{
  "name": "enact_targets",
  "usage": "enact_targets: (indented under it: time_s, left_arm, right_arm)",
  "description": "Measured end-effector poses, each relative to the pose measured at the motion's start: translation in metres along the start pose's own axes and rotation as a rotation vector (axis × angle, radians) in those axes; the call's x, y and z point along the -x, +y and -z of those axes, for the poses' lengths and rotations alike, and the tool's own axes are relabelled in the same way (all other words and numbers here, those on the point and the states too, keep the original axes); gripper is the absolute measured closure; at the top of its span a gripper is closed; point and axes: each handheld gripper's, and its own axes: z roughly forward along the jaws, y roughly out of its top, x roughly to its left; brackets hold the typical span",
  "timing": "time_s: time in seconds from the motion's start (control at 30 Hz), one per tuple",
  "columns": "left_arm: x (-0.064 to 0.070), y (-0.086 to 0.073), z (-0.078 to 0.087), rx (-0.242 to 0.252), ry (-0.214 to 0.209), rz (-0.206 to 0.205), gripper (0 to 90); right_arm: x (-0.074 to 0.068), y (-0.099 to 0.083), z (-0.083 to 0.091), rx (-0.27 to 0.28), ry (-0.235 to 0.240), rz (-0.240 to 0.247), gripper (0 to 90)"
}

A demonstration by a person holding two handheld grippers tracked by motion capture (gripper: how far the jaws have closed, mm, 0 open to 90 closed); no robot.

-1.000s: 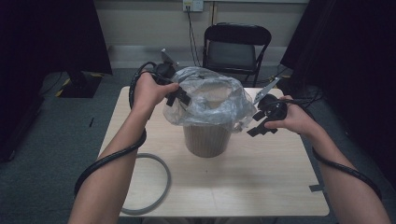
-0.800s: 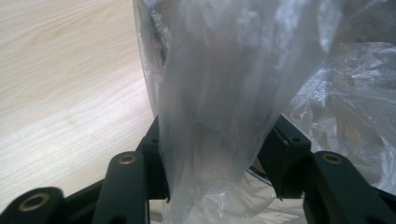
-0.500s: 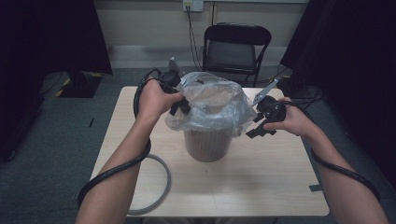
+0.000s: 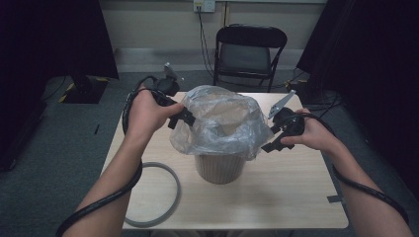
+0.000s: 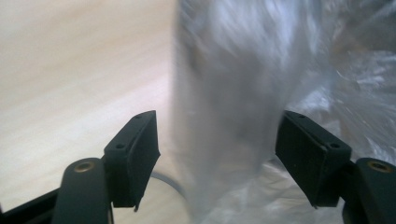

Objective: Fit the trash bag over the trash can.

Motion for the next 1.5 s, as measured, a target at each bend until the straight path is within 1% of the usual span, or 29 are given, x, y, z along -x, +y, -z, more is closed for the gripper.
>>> enact_targets:
  time_s: [0.07,0.1,0.13,0.23,0.33,0.37,0.4,0.43,0.47,0.5,0.53,0.57,0.6,0.67,0.7,0.77,0.8,0.87,0.9,0.97,1.07,1.13,1.2,1.27,1.3,1.37,1.43,1.47,1.5]
  left_arm:
    - [-0.009,0.002,0.004,0.027,0.014,-0.015,27.9]
    - [-0.014,0.004,0.004,0.030,0.014,0.001,27.9]
    - [-0.018,0.005,0.003,0.037,0.016,-0.006,27.6]
    - [-0.022,0.009,0.003,0.064,0.011,-0.021,27.9]
    - [-0.024,0.015,0.003,0.074,0.013,-0.022,29.0]
    - [-0.023,0.016,0.002,0.067,0.004,-0.002,32.7]
    - [-0.023,0.017,0.000,0.068,-0.009,-0.011,40.6]
    - [-0.024,0.017,-0.002,0.071,-0.016,-0.006,44.0]
    - [-0.026,0.018,-0.004,0.058,-0.013,0.013,44.7]
    - [-0.027,0.018,-0.007,0.041,-0.025,0.011,54.1]
    - [-0.029,0.017,-0.011,0.037,-0.041,0.039,58.2]
    - [-0.032,0.017,-0.014,0.033,-0.034,0.056,57.8]
    - [-0.034,0.017,-0.017,0.027,-0.030,0.068,64.5]
    - [-0.041,0.016,-0.024,0.027,-0.018,0.090,68.0]
    - [-0.044,0.015,-0.030,0.011,-0.016,0.104,71.5]
    - [-0.048,0.013,-0.039,0.006,-0.016,0.112,71.8]
    - [-0.050,0.010,-0.045,-0.009,-0.023,0.117,72.7]
    - [-0.051,0.007,-0.054,-0.024,-0.031,0.125,73.8]
    - [-0.052,0.005,-0.058,-0.031,-0.033,0.121,75.1]
    - [-0.052,0.001,-0.067,-0.041,-0.036,0.127,77.9]
    - [-0.050,-0.004,-0.074,-0.047,-0.053,0.117,77.9]
    - [-0.047,-0.007,-0.077,-0.034,-0.062,0.101,77.7]
    - [-0.043,-0.009,-0.076,-0.038,-0.059,0.080,77.0]
    - [-0.041,-0.011,-0.073,-0.043,-0.066,0.078,77.0]
    - [-0.040,-0.012,-0.072,-0.041,-0.069,0.075,76.9]
    - [-0.039,-0.015,-0.066,-0.030,-0.075,0.069,75.7]
    - [-0.038,-0.017,-0.061,-0.026,-0.078,0.070,75.4]
    - [-0.038,-0.018,-0.059,-0.029,-0.081,0.065,75.4]
    - [-0.038,-0.019,-0.057,-0.034,-0.077,0.061,76.0]
  right_arm:
    - [0.002,0.000,0.000,-0.003,0.002,-0.003,28.8]
    - [0.004,0.001,-0.001,-0.003,0.001,-0.003,28.8]
    - [0.005,0.001,-0.001,-0.005,0.003,-0.007,29.0]
    - [0.007,0.001,-0.002,-0.007,0.008,-0.012,30.3]
    - [0.009,0.001,-0.003,-0.012,0.011,-0.014,32.0]
    - [0.009,0.000,-0.004,-0.014,0.012,-0.017,33.8]
    - [0.009,0.000,-0.004,-0.013,0.013,-0.017,34.6]
    - [0.009,0.000,-0.004,-0.012,0.015,-0.018,35.6]
    - [0.009,0.000,-0.004,-0.012,0.015,-0.016,37.8]
    - [0.009,0.000,-0.004,-0.012,0.016,-0.021,39.8]
    - [0.008,0.000,-0.004,-0.012,0.019,-0.030,41.3]
    - [0.008,-0.001,-0.005,-0.012,0.020,-0.036,44.0]
    - [0.009,-0.001,-0.005,-0.011,0.010,-0.039,46.4]
    - [0.010,-0.002,-0.005,0.004,0.003,-0.059,52.1]
    - [0.011,-0.002,-0.005,0.011,0.001,-0.061,54.7]
    - [0.012,-0.004,-0.005,0.029,-0.013,-0.080,62.7]
    - [0.013,-0.004,-0.005,0.043,-0.005,-0.094,66.4]
    - [0.012,-0.005,-0.007,0.048,0.000,-0.094,72.4]
    - [0.012,-0.004,-0.009,0.048,-0.001,-0.094,77.7]
    - [0.012,-0.004,-0.012,0.044,-0.004,-0.097,82.2]
    - [0.013,-0.003,-0.021,0.046,-0.007,-0.112,89.8]
    - [0.015,-0.005,-0.029,0.031,-0.020,-0.129,90.0]
    - [0.017,-0.009,-0.037,0.023,-0.012,-0.142,90.0]
    - [0.018,-0.015,-0.047,-0.036,-0.027,-0.141,90.0]
    - [0.019,-0.018,-0.049,-0.040,-0.022,-0.133,90.0]
    - [0.019,-0.022,-0.050,-0.016,-0.003,-0.143,90.0]
    - [0.018,-0.024,-0.046,0.004,-0.002,-0.137,88.6]
    - [0.018,-0.025,-0.042,0.028,0.015,-0.140,79.6]
    - [0.018,-0.026,-0.038,0.042,0.014,-0.140,73.7]
